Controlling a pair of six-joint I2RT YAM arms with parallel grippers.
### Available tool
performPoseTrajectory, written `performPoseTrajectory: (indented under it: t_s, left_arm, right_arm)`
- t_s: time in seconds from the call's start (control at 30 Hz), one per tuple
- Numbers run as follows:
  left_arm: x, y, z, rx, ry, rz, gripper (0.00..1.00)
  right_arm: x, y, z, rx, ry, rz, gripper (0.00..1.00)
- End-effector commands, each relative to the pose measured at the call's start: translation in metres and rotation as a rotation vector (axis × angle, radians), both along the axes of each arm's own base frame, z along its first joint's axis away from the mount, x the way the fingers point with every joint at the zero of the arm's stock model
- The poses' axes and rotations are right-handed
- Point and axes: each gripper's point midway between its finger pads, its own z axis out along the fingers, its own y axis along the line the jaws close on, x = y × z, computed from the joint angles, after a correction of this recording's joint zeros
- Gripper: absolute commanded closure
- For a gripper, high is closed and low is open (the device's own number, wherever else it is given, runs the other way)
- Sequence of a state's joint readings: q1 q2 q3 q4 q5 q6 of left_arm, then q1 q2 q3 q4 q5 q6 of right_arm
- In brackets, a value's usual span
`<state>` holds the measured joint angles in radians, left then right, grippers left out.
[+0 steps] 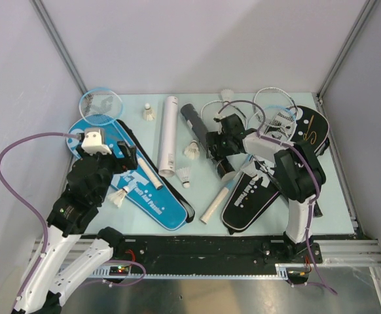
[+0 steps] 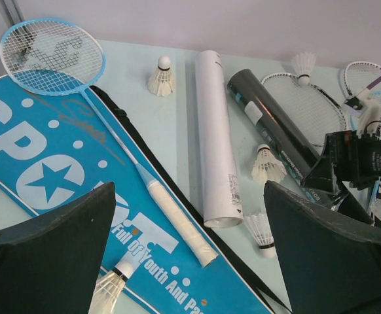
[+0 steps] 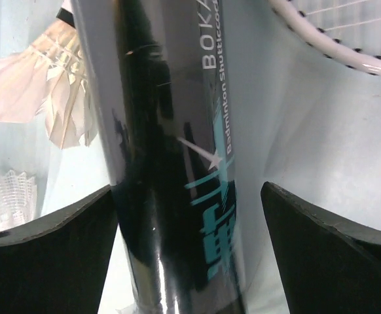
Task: Pack up the badminton gear
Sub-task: Open the lid of the shuttle tube.
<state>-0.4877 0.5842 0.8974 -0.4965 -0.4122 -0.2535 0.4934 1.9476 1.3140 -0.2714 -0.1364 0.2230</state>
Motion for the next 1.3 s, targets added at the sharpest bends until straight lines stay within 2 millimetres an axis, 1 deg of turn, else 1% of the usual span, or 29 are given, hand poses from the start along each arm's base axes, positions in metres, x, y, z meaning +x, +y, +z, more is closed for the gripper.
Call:
performPoseTrajectory:
  t_s: [0.0,0.07,0.13,0.23,0.43,0.57,0.67,0.77,0.9,1.03,1.13,1.17,1.27]
  left_arm:
    - [0.003,-0.003,0.002,-0.009,-0.010,-0.008,0.02]
    - [0.003,-0.003,0.001,-0.008,-0.009,-0.009,0.02]
    - [0.003,-0.003,0.002,-0.008,-0.010,-0.011,0.02]
    - [0.004,-0.004,0.000,-0.006,-0.005,-0.013,0.02]
    - [0.006,-0.009,-0.001,-0.040,0.010,-0.019,0.02]
    - [0.006,-0.031,-0.003,-0.114,0.040,-0.102,0.05]
    - [0.008,-0.047,-0.002,-0.178,0.071,-0.153,0.05]
    - [0.012,-0.062,0.000,-0.249,0.111,-0.184,0.05]
    - [0.024,-0.078,0.001,-0.332,0.157,-0.189,0.03]
    - [0.036,-0.106,0.011,-0.423,0.168,-0.272,0.01]
    - [0.041,-0.131,0.026,-0.507,0.154,-0.376,0.00]
    - [0.043,-0.138,0.028,-0.528,0.155,-0.402,0.00]
    - [0.049,-0.154,0.033,-0.604,0.141,-0.460,0.00]
  right_arm:
    - [0.011,0.005,-0.005,-0.054,-0.036,0.032,0.09]
    - [0.011,0.005,-0.005,-0.058,-0.039,0.033,0.11]
    - [0.012,0.006,-0.002,-0.059,-0.049,0.031,0.16]
    - [0.016,0.005,0.011,-0.053,-0.083,0.022,0.28]
    - [0.022,0.008,0.064,0.009,-0.183,0.000,0.46]
    - [0.019,0.004,0.099,0.045,-0.237,-0.032,0.51]
    - [0.010,0.001,0.121,0.082,-0.263,-0.045,0.53]
    - [-0.005,0.002,0.145,0.135,-0.296,-0.036,0.56]
    - [-0.032,0.004,0.172,0.195,-0.343,-0.001,0.57]
    - [-0.071,0.016,0.197,0.293,-0.382,0.069,0.57]
    - [-0.102,0.027,0.216,0.412,-0.410,0.142,0.57]
    - [-0.111,0.031,0.222,0.449,-0.419,0.161,0.57]
    - [-0.138,0.039,0.233,0.535,-0.431,0.220,0.57]
